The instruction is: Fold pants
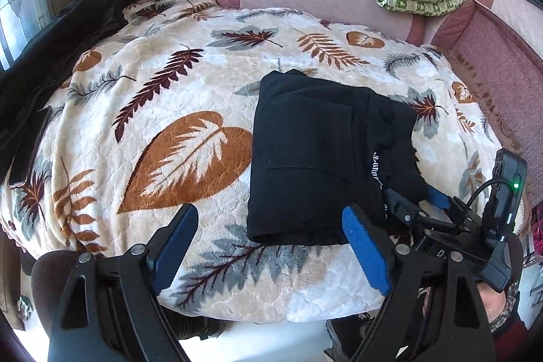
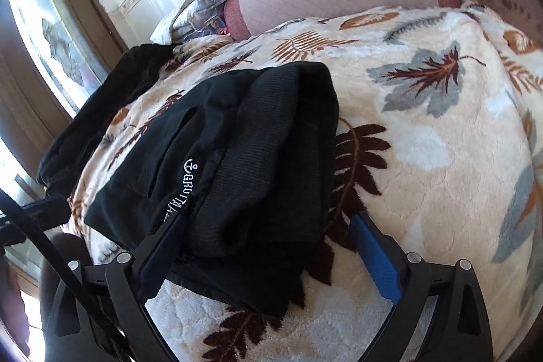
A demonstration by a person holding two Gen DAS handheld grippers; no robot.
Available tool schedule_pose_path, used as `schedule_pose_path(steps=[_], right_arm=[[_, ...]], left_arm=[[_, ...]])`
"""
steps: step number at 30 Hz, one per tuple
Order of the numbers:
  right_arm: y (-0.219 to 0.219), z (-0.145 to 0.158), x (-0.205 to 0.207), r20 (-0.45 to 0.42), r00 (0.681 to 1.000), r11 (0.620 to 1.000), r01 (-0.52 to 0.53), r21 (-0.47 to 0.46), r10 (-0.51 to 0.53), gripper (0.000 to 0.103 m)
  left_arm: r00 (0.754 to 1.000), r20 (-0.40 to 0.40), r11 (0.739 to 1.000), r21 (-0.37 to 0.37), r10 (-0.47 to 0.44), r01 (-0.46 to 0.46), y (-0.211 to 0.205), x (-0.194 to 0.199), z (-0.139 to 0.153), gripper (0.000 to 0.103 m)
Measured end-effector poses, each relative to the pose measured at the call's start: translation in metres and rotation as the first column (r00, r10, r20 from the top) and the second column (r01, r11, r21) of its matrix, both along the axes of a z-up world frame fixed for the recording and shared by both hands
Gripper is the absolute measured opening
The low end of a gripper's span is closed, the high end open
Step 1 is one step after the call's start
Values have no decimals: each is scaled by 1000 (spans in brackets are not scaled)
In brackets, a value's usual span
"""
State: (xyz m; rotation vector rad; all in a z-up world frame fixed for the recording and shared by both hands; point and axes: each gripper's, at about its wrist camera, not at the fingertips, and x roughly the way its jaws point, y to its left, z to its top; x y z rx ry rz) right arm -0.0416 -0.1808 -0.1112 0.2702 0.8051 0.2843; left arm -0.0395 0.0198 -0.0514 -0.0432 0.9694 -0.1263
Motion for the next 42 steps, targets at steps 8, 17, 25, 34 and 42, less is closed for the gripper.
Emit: schedule_pose_path(steps=[8,17,25,34,42], right_arm=[[-1,-1,1,5,1000,1000,3,6,-3,102],[-12,7,-5,-61,998,997,35,65,-31,102],[-45,13,9,-194,981,965,63,253,-13,101],[-47,2,57,-207,977,922,36,386,49,89],[-39,-3,76,-196,975,907,-17,422,109,86]], left_arm=[[1000,-12,1000,-1,8,-8,5,7,-4,86],[1000,-23,999,-38,-3,2,13,19,-7,86],[995,-93,970,-236,35,-56,58,71,-18,86],[977,-168,905,-423,-130,48,49,133,-45,86],[953,-198,879,-462,-230,116,17,155,-67,86]])
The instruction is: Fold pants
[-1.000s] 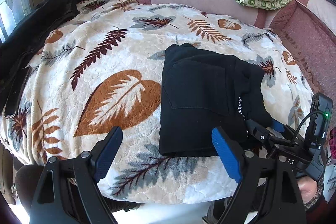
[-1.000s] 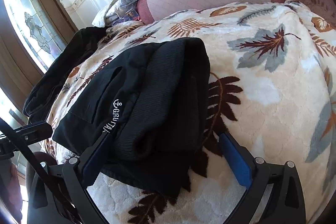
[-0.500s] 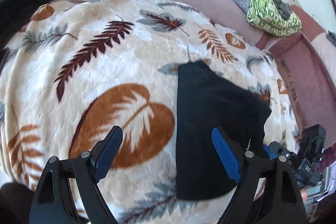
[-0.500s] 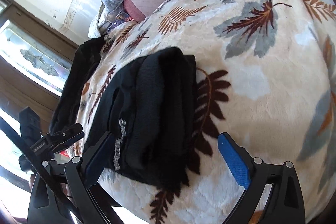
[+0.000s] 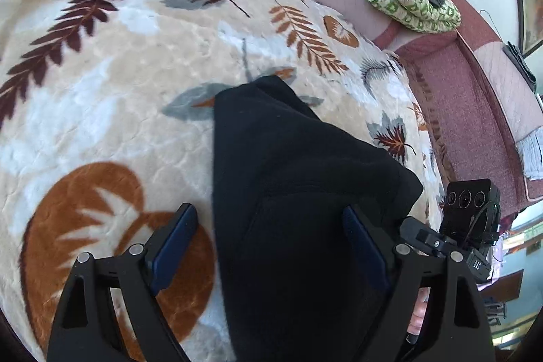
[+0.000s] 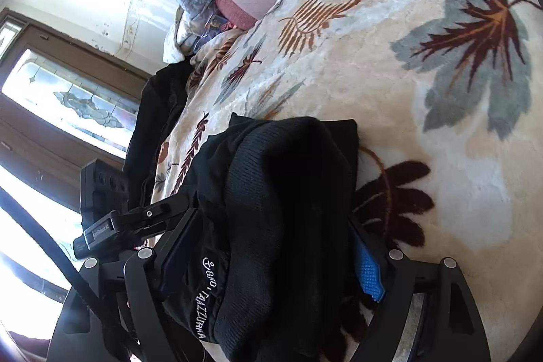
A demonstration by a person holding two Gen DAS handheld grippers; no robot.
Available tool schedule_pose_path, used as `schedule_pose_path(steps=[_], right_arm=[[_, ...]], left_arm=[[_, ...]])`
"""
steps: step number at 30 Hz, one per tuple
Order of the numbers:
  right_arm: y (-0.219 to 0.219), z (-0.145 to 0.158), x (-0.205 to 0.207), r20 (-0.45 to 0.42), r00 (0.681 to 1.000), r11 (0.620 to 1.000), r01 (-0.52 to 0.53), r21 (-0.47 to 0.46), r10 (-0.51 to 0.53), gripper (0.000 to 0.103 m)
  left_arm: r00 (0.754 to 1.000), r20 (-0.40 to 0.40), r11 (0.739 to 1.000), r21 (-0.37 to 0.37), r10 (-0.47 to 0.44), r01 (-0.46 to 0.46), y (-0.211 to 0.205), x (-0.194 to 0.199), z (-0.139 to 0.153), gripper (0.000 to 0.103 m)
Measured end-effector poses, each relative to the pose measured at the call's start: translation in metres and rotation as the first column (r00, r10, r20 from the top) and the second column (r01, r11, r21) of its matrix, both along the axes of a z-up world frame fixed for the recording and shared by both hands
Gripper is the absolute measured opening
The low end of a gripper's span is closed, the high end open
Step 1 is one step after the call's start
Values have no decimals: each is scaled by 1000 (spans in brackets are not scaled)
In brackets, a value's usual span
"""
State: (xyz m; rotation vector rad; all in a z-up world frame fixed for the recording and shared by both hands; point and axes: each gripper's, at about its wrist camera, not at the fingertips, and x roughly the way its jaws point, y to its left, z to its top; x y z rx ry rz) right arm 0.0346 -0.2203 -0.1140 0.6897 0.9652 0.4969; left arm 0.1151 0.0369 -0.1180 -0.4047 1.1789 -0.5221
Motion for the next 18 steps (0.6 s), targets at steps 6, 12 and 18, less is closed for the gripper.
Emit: schedule_pose_path(steps=[6,12,18], right_arm=[[16,1,9,-5,1000,999,-6,32,7,82],[18,7,9,-36,999,994,-12,106,16,40],[29,32,7,23,999,998,-45,34,45,37]], left_arm=[[999,-32,999,-34,-5,4,-12,1,1,39],[999,49,999,34,13,-14,-17,-18,29,26],[993,111,999,39,33,-37,-15,-19,55,26]])
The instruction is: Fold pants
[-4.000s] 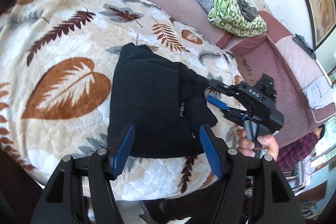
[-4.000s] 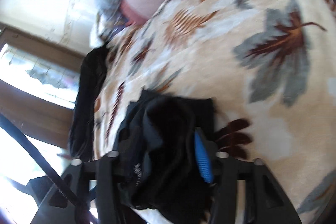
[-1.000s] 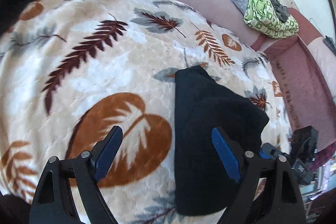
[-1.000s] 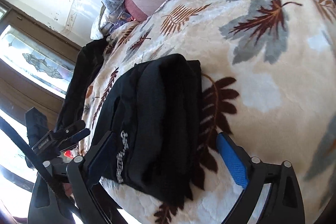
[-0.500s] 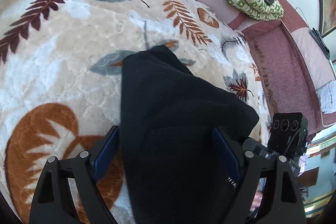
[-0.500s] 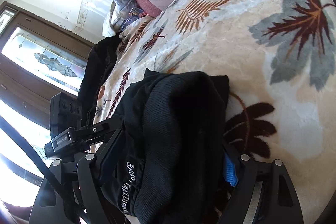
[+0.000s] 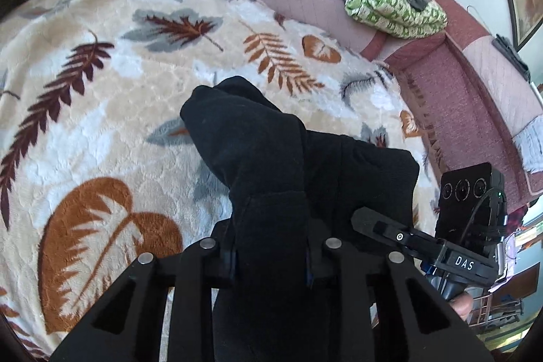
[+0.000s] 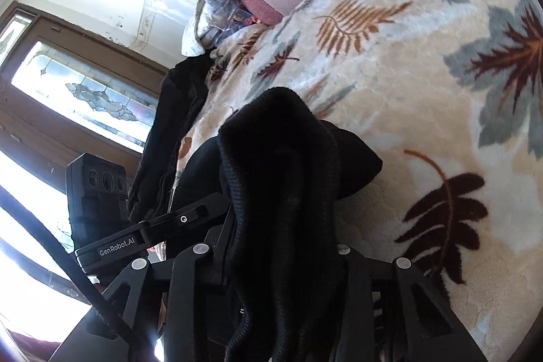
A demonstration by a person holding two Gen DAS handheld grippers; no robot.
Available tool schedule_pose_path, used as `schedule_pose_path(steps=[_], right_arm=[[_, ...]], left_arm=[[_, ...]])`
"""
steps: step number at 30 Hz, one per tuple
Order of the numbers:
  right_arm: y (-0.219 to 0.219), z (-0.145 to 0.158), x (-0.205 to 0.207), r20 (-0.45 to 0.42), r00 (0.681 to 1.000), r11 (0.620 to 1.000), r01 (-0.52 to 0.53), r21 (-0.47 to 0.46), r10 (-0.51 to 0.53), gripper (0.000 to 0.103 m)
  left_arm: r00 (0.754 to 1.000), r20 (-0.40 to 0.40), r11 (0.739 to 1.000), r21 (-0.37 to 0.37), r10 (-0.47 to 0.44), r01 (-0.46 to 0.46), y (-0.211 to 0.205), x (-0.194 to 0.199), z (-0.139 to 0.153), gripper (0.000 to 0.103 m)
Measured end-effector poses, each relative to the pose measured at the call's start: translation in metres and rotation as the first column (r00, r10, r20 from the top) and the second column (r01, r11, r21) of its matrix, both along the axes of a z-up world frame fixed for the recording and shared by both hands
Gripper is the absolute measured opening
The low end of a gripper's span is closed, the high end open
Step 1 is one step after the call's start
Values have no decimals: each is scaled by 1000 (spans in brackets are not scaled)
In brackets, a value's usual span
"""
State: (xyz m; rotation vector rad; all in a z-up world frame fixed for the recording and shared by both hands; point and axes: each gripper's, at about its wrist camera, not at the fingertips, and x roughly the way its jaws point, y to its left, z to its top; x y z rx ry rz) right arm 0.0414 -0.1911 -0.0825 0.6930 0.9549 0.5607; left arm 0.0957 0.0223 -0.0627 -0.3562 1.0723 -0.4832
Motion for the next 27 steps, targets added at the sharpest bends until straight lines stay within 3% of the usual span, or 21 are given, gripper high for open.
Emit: schedule_pose_path(steps=[5,13,19,27], right_arm=[[-3,25,14,57,998,1000,6,-4,-5,37],[-12,51,64,108,994,999,19,-45,-15,36],[-20,45,121,71,997,999,45,-29,-43,36],[-26,22,178,10,997,996,74,-49,-73,36]], left_arm=[[999,24,999,-48,21,-20,3,21,18,25],[996,81,999,-17,38,-37,-10,78,37,25],[996,66,998,-10,65,-65,-13,129,33,25],[997,5,997,14,71,-71,-18,186,2,25]])
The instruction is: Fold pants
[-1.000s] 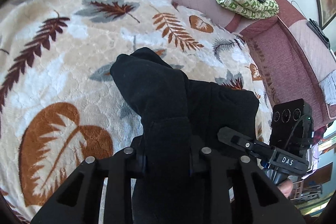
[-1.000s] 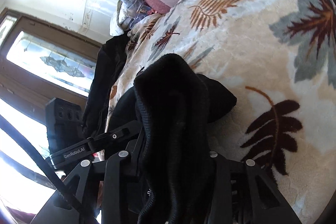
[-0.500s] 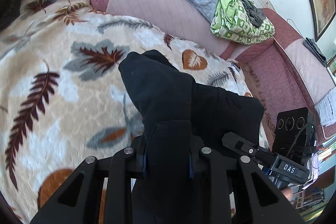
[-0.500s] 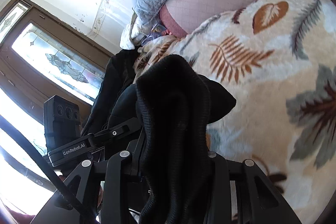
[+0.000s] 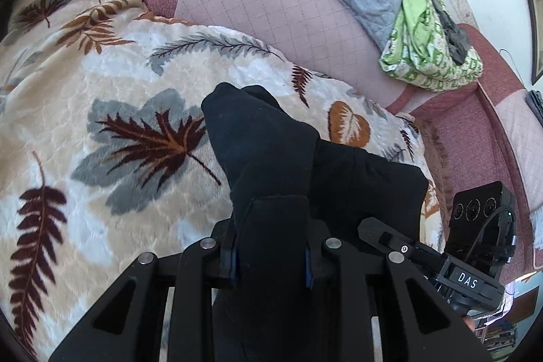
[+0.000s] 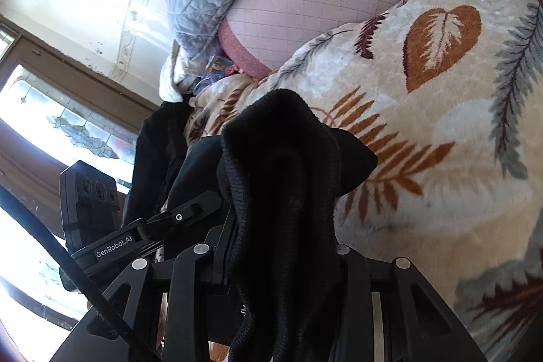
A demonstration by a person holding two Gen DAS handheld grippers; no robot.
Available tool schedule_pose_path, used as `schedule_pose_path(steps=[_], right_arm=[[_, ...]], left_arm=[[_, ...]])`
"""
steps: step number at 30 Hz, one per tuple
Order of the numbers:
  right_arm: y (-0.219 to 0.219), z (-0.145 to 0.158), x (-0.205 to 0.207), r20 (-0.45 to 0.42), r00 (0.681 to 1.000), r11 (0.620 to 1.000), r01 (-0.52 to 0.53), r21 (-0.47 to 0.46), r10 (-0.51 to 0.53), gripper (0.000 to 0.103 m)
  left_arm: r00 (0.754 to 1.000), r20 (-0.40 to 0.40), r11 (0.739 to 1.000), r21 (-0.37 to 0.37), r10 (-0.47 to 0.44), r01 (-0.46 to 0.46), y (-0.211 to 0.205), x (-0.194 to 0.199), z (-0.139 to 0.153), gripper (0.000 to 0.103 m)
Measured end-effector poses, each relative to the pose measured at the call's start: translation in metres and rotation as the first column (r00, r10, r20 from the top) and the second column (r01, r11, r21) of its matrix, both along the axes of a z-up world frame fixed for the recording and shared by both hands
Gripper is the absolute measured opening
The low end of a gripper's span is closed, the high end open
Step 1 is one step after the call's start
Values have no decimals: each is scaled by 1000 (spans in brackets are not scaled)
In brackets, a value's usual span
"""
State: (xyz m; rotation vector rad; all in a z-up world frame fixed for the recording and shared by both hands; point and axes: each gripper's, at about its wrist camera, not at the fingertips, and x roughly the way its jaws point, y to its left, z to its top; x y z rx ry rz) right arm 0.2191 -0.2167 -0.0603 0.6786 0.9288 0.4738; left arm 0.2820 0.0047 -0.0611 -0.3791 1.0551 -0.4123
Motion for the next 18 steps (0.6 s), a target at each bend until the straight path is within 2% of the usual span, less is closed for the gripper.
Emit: schedule_pose_path(steps=[8,12,14,15,16,18], right_arm=[[-2,-27,45,-46,999,999,27,-29,-28,36],[-4,-47,50,-73,996,996,39,-74,-45,38],[-12,-56,51,-100,993,996,64,-67,-70,48],[-17,-61,50,-114,990,995,79,-59,-85,60],[-24,-66,50,-130,986,994,98,-40,-102,65],[-31,-70,50,-138,985,994,106,-1,-105,65]], left_arm=[[999,-48,999,45,25,-23,-2,34,-35,28],[996,-67,997,39,62,-60,9,36,-48,49],[992,-97,996,-6,84,-85,20,37,-53,56],[989,-113,995,-31,92,-96,25,37,-54,58],[987,-128,993,-57,100,-108,31,36,-54,59],[984,-142,989,-81,109,-121,37,33,-52,60]])
